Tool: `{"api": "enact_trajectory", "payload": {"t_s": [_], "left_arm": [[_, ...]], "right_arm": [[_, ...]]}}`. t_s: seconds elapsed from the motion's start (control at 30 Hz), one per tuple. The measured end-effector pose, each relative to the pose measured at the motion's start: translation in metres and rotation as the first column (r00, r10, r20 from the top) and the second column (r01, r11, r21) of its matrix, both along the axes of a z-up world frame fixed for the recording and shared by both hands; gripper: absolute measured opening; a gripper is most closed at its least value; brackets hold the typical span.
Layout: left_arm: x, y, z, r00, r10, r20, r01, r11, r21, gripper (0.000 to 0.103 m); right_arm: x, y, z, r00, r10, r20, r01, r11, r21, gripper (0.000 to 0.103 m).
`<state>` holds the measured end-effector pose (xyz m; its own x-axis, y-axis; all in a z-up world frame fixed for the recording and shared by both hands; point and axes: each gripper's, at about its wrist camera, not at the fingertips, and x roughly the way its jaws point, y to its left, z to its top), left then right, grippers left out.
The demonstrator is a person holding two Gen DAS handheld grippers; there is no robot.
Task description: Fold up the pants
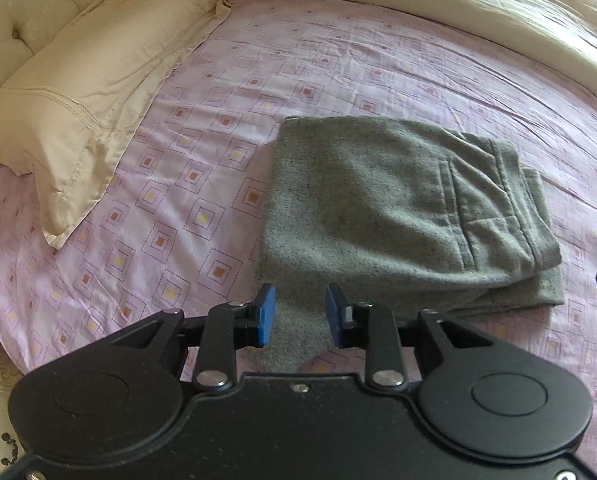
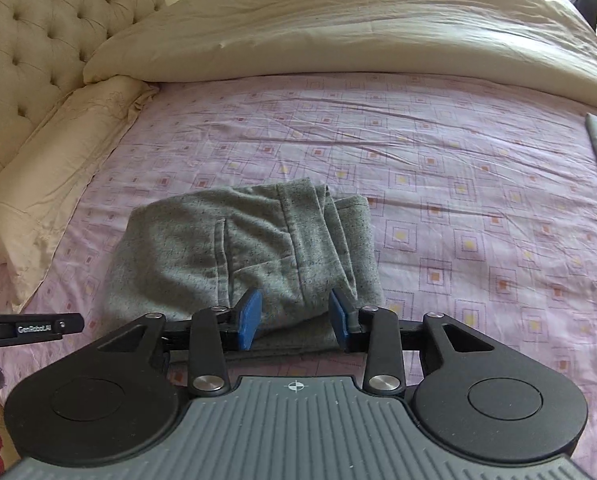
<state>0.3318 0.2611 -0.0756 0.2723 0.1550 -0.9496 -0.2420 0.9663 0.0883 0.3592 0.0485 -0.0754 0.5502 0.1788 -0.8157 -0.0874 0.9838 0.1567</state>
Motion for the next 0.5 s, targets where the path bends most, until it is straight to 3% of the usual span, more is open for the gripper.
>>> {"api": "enact_trajectory", "payload": {"t_s": [0.13, 0.23, 0.3, 0.37, 0.5], "left_arm": [[-0.014, -0.022, 0.015, 1.000, -0.005, 0.031, 0.005, 1.000, -0.003, 0.038], [-0.024, -0.039, 0.030, 0.998, -0.003, 0.057, 0.000, 0.999, 0.044, 0.038], [-0.030, -0.048, 0.038, 0.998, -0.008, 0.059, 0.005, 0.999, 0.046, 0.040], [-0.035, -0.055, 0.043, 0.999, 0.004, 0.044, -0.006, 1.000, 0.030, 0.049], [-0.044, -0.067, 0.053, 0.998, 0.031, 0.047, -0.032, 0.999, 0.029, 0.049]], "right_arm": [[-0.022, 0.004, 0.015, 1.000, 0.011, 0.025, -0.011, 1.000, 0.000, 0.043], [-0.034, 0.001, 0.025, 0.999, 0.020, 0.031, -0.021, 1.000, 0.022, 0.043], [-0.041, -0.001, 0.029, 0.999, 0.028, 0.034, -0.029, 0.999, 0.026, 0.043], [-0.049, -0.004, 0.033, 0.999, 0.034, 0.036, -0.035, 0.999, 0.031, 0.043], [-0.061, -0.010, 0.040, 0.998, 0.045, 0.045, -0.047, 0.998, 0.037, 0.043]]}}
